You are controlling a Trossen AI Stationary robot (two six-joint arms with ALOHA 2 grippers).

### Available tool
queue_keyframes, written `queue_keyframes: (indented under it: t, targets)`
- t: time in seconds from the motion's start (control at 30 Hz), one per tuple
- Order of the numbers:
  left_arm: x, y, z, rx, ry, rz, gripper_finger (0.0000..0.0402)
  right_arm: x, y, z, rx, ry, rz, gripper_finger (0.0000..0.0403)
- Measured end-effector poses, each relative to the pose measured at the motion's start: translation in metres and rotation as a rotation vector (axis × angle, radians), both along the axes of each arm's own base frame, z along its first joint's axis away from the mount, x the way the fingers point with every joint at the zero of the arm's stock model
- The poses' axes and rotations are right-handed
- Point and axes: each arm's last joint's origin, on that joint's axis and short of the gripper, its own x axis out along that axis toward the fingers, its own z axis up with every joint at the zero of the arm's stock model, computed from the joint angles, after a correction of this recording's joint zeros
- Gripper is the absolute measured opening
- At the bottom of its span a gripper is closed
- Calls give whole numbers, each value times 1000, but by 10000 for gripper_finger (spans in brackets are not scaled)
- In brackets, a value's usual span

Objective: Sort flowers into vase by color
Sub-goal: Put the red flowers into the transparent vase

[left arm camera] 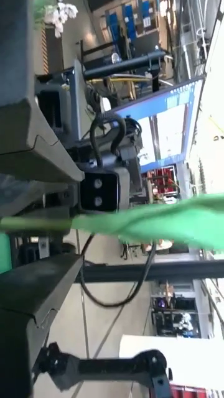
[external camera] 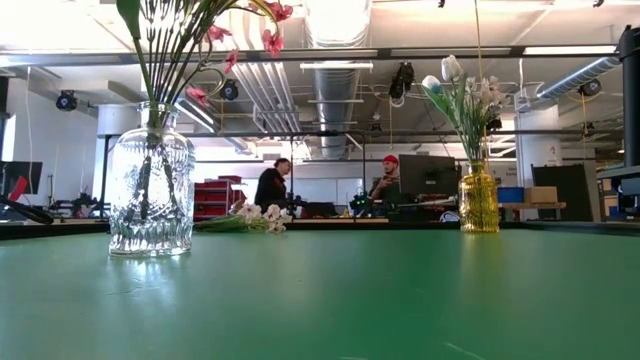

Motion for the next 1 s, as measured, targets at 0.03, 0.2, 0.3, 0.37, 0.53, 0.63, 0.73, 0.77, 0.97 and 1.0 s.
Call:
queue_keyframes:
  t: [0.03, 0.2, 0.3, 0.37, 0.53, 0.63, 0.73, 0.77, 0.97, 1.0]
  targets:
    - [1, 1, 0, 0, 0, 4, 181, 1, 0, 0, -1, 0, 0, 9]
    - [3, 4, -1, 0, 2, 12, 181, 2, 1, 0, -7, -1, -2, 9]
    - [3, 4, -1, 0, 4, 12, 181, 2, 1, 0, -11, -3, -4, 9]
    - [3, 4, -1, 1, 4, 12, 181, 2, 0, 0, -13, -2, -6, 9]
    - [3, 4, -1, 3, 5, -18, 196, 2, 0, 0, -12, -4, -8, 9]
    - [3, 4, -1, 1, 5, -13, 223, 2, 0, 1, -11, -5, -8, 9]
    - [4, 5, 0, -2, -5, -7, 244, 2, 0, 0, -12, -4, -8, 9]
    - [4, 5, 0, -1, -6, -5, 247, 2, 0, 0, -13, -4, -8, 9]
    - [7, 11, 0, -7, -6, 12, 216, 3, 0, 0, -18, 0, -9, 9]
    - [8, 11, 0, -5, -6, 13, 203, 3, 0, 0, -19, 1, -9, 9]
